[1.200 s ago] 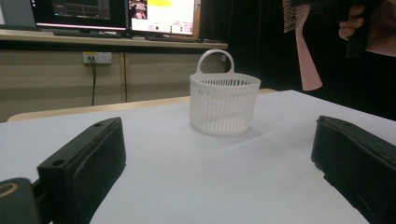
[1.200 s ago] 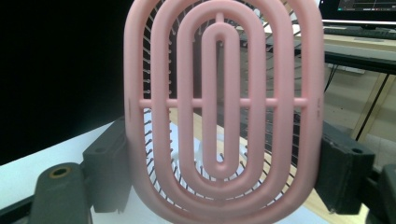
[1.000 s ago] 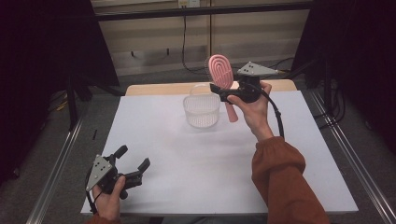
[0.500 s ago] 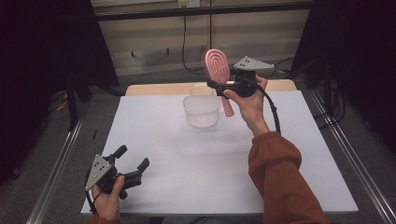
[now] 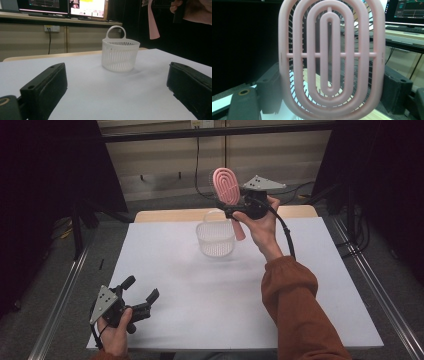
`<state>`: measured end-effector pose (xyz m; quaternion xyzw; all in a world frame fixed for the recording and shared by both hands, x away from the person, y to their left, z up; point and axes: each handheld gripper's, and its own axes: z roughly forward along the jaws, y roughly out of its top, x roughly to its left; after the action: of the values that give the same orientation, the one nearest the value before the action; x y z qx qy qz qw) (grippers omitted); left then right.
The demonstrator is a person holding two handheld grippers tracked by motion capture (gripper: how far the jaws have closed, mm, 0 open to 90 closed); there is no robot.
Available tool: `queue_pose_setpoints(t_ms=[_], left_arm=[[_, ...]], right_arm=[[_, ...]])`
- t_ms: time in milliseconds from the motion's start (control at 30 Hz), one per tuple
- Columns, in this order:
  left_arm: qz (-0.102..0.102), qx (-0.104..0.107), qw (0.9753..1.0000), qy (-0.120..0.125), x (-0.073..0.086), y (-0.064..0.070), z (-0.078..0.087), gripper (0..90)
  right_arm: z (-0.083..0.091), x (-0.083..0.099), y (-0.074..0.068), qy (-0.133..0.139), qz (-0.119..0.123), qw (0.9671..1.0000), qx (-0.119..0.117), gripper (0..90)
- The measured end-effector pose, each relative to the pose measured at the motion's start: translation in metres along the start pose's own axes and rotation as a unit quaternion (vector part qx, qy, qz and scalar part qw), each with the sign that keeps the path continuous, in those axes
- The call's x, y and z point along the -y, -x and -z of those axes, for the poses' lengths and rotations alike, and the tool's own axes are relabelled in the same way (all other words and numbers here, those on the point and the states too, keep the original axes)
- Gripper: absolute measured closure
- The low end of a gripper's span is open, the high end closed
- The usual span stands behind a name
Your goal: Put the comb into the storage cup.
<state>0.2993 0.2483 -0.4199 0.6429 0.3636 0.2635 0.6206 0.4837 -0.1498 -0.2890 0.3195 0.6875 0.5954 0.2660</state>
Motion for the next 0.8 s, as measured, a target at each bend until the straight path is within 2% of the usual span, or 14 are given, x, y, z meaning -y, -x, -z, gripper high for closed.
queue_pose_setpoints(t_ms=[567, 800], left_arm=[[-0.003, 0.003, 1.0, -0.004, 0.0, 0.001, 0.001, 3.1], [-0.005, 0.004, 1.0, -0.005, 0.0, 0.001, 0.002, 3.1]], right_arm=[[-0.012, -0.01, 0.001, 0.006, 0.014, 0.9998, 0.01, 19.4], [-0.023, -0.01, 0.002, 0.007, 0.017, 0.9997, 0.015, 19.4]])
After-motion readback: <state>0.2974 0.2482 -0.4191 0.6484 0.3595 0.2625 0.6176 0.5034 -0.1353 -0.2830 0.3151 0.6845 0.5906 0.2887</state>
